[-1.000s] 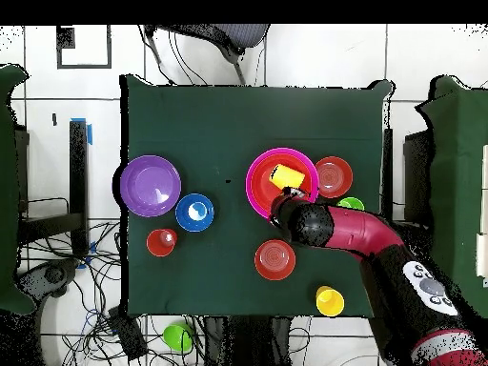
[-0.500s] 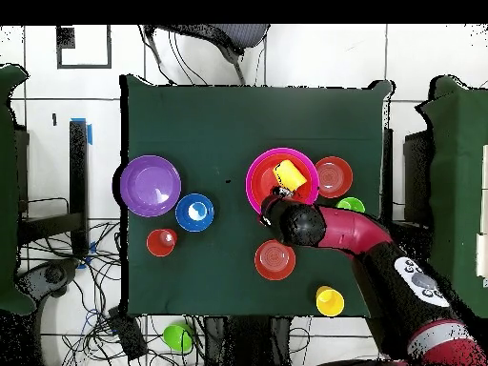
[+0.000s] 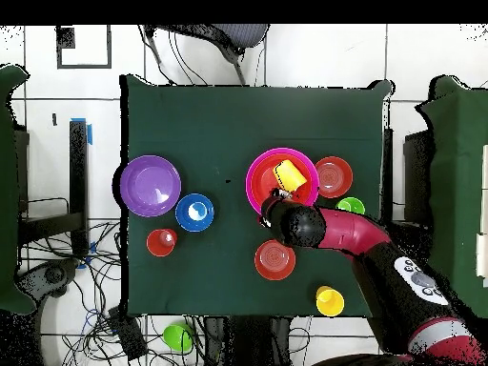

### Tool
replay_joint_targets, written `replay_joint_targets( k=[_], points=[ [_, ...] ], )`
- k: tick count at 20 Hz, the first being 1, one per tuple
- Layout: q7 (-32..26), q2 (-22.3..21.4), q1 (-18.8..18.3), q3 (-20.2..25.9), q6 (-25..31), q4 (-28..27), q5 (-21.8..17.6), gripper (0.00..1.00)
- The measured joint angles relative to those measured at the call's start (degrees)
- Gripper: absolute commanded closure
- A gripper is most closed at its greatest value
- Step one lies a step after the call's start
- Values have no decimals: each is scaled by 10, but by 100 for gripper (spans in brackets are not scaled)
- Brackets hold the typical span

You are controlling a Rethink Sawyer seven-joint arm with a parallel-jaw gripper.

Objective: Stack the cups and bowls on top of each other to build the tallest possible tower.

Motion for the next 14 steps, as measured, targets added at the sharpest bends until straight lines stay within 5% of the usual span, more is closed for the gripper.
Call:
replay_joint_targets(
  k=[14],
  points=[
    [0,1,-1,3,0,-1,-8,0]
  ],
)
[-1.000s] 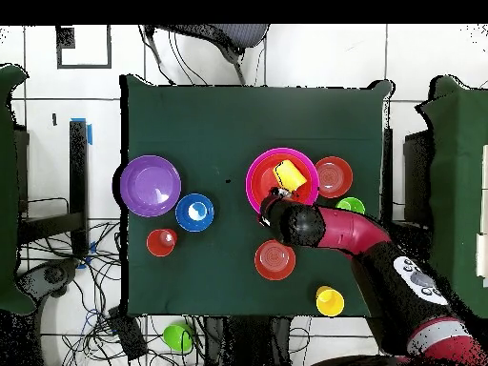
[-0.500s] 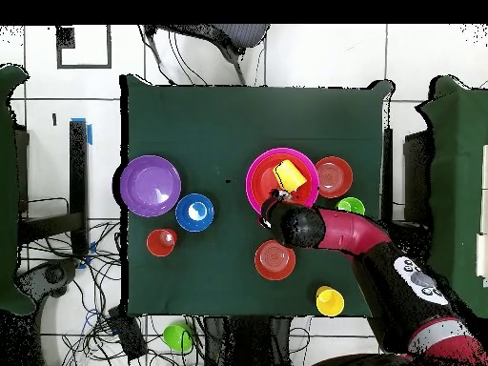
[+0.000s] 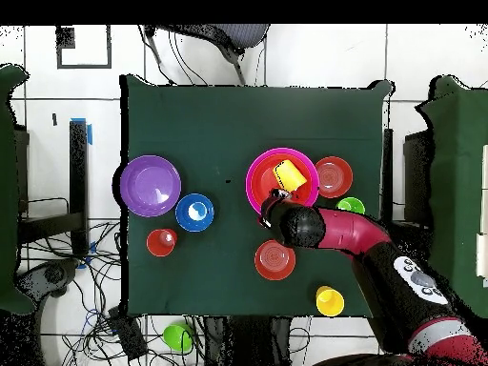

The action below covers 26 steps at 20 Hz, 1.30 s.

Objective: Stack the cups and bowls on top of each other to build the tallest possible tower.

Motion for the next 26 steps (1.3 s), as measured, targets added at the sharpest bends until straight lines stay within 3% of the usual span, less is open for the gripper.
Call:
replay_joint_targets(
  k=[17,24,26],
  points=[
    [0,13,-18,13,11,-2,-3,0],
    [0,21,13,-14,15,-15,-88,0],
    [0,20,13,-14,20,-16,-94,0]
  ],
)
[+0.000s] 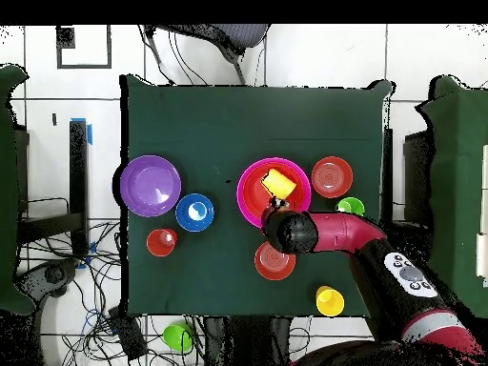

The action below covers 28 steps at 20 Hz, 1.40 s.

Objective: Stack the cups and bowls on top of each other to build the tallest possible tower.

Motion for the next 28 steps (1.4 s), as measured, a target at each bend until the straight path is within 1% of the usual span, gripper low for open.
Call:
replay_joint_targets(
  k=[1,8,17,28],
  points=[
    [0,-3,-2,0,12,-3,-5,0],
    [0,-6,-5,0,57,-25,-6,0],
    [0,-6,4,0,59,-28,-16,0],
    [0,-6,5,6,59,-28,-16,0]
  ],
)
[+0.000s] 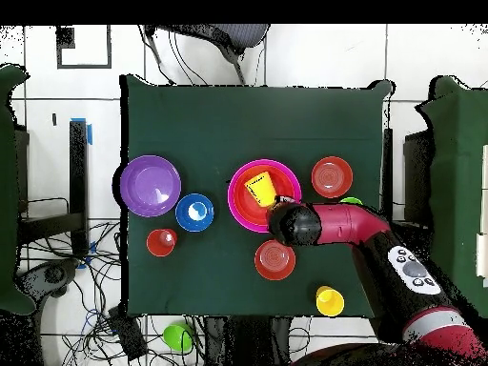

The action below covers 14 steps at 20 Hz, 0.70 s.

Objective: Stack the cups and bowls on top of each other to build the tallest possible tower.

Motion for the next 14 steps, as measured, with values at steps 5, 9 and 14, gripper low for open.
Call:
replay_joint_targets(
  k=[5,9,14],
  points=[
    [0,-3,-5,30,0,3,0,0],
    [0,-16,-5,49,0,9,0,0],
    [0,-45,7,65,7,12,0,0]
  ],
)
